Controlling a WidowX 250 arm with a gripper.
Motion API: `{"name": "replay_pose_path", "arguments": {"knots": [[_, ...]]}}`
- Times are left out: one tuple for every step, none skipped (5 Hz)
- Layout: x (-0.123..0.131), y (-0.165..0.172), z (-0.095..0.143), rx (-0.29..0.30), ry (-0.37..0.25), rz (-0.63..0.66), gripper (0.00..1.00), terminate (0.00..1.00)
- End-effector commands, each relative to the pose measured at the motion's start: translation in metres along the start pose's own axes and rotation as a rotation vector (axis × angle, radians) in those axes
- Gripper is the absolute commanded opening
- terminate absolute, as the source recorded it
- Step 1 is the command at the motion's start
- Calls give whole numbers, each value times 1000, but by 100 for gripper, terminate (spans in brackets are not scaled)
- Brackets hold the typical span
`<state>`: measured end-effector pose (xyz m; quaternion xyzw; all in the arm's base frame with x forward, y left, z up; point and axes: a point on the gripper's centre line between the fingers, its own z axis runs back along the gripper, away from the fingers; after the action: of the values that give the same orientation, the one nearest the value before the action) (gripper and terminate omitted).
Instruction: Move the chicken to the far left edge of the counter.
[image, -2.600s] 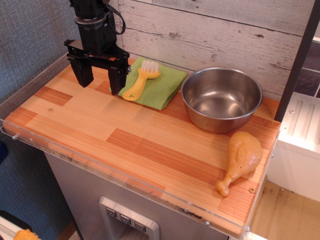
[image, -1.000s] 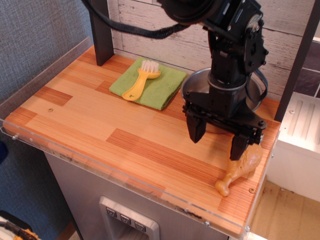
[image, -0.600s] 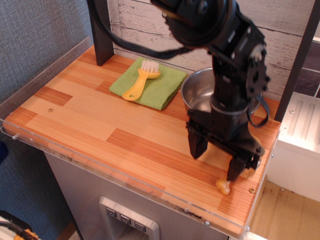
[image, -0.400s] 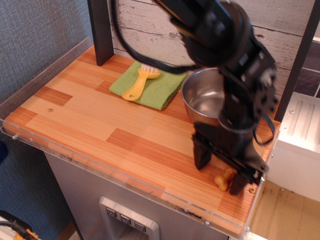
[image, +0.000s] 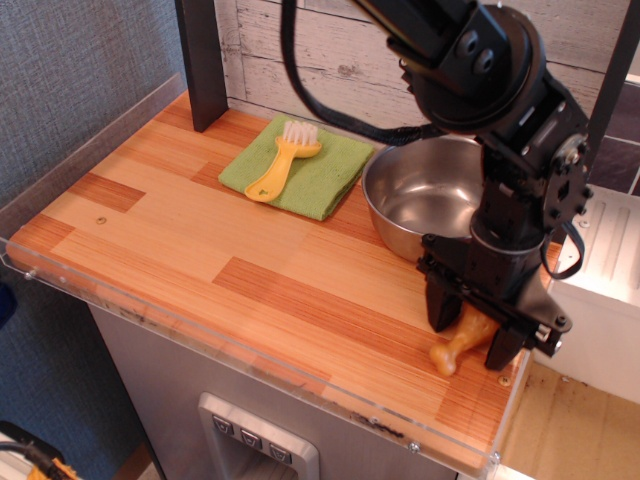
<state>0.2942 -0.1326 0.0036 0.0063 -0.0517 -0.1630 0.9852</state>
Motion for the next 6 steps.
{"name": "replay_pose_path", "arguments": {"knots": [[-9, 1, -2, -21, 43, -67, 0, 0], [-15, 6, 26, -42, -6, -96, 0, 0], [-23, 18, 68, -94, -88, -97, 0, 0], [-35, 35, 107, -154, -138, -88, 0, 0], [-44, 83, 124, -120, -108, 45, 0, 0], [-57, 131, 119, -78, -66, 187, 0, 0]]}}
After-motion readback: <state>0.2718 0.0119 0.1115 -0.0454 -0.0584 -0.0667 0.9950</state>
